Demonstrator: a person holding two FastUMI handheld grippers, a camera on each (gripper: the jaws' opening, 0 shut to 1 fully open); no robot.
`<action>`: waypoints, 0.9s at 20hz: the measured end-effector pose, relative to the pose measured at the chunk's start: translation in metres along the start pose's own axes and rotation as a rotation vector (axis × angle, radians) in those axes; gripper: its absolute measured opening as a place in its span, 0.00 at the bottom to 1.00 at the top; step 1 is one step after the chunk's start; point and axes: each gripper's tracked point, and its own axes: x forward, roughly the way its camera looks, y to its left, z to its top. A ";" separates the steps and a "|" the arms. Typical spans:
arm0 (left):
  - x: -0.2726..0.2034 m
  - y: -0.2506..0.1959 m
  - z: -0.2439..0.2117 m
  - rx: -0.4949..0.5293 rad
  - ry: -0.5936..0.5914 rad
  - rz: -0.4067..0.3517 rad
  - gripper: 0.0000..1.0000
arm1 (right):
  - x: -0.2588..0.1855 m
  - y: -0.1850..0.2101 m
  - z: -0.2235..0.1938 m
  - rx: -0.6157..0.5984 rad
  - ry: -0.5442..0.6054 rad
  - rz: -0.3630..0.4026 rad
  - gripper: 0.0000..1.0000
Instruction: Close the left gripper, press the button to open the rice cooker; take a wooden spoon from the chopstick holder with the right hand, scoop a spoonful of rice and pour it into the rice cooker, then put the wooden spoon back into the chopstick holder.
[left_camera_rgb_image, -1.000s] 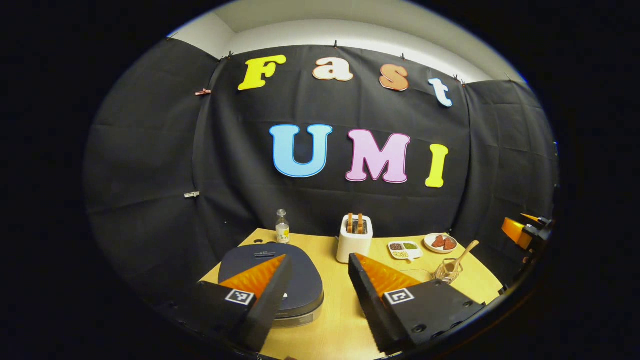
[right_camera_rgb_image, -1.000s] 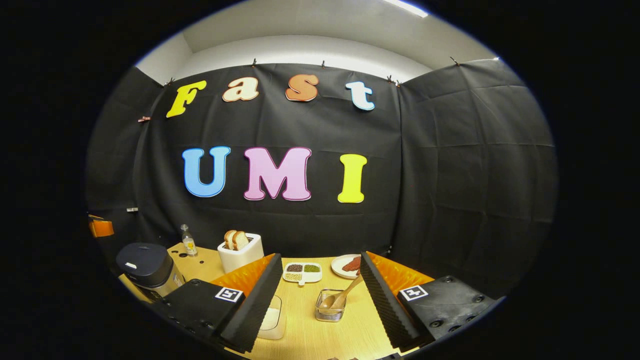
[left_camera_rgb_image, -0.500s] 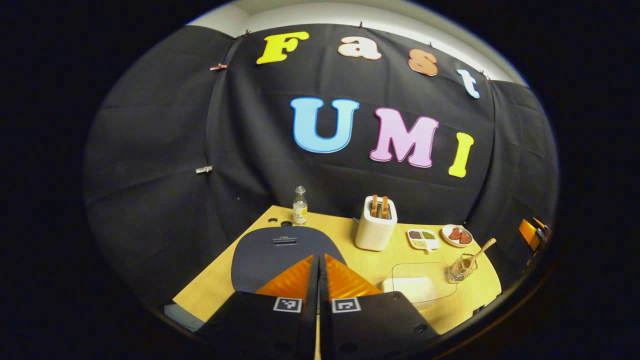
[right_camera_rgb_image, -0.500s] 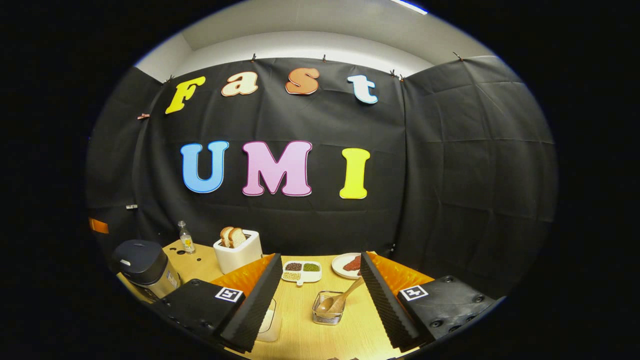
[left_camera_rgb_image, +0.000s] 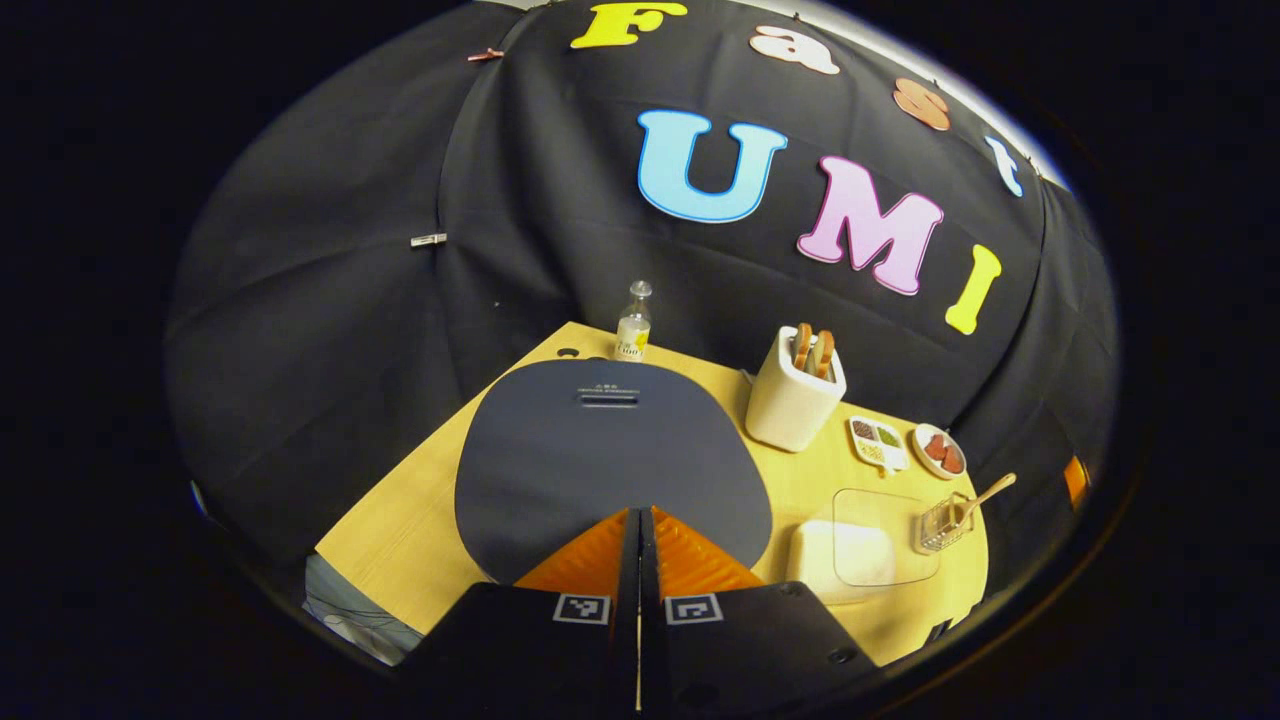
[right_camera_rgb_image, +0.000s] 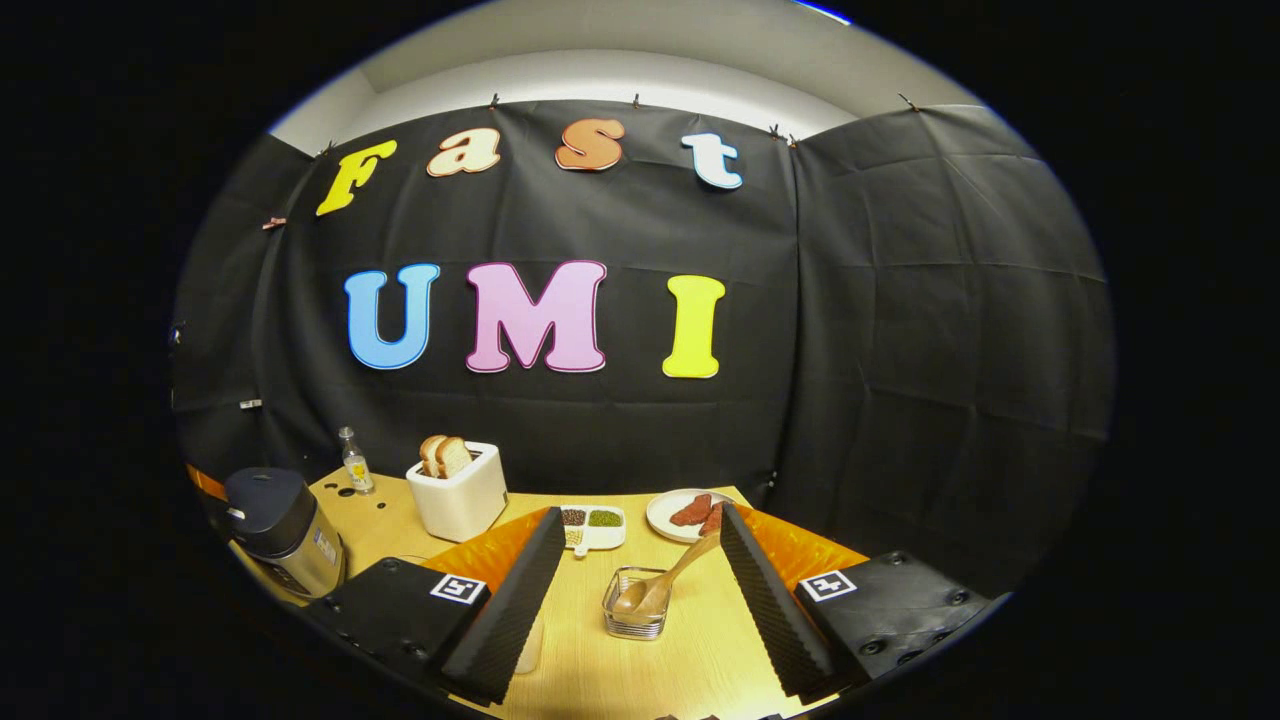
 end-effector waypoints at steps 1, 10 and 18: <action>0.003 0.000 -0.004 -0.014 0.015 -0.005 0.06 | 0.000 -0.001 -0.001 0.000 0.002 -0.003 0.98; 0.008 -0.003 -0.015 -0.051 0.040 -0.017 0.07 | 0.001 -0.004 -0.014 -0.011 0.026 -0.003 0.98; 0.009 -0.003 -0.016 0.034 0.056 0.027 0.07 | 0.000 -0.006 -0.025 -0.004 0.048 0.002 0.98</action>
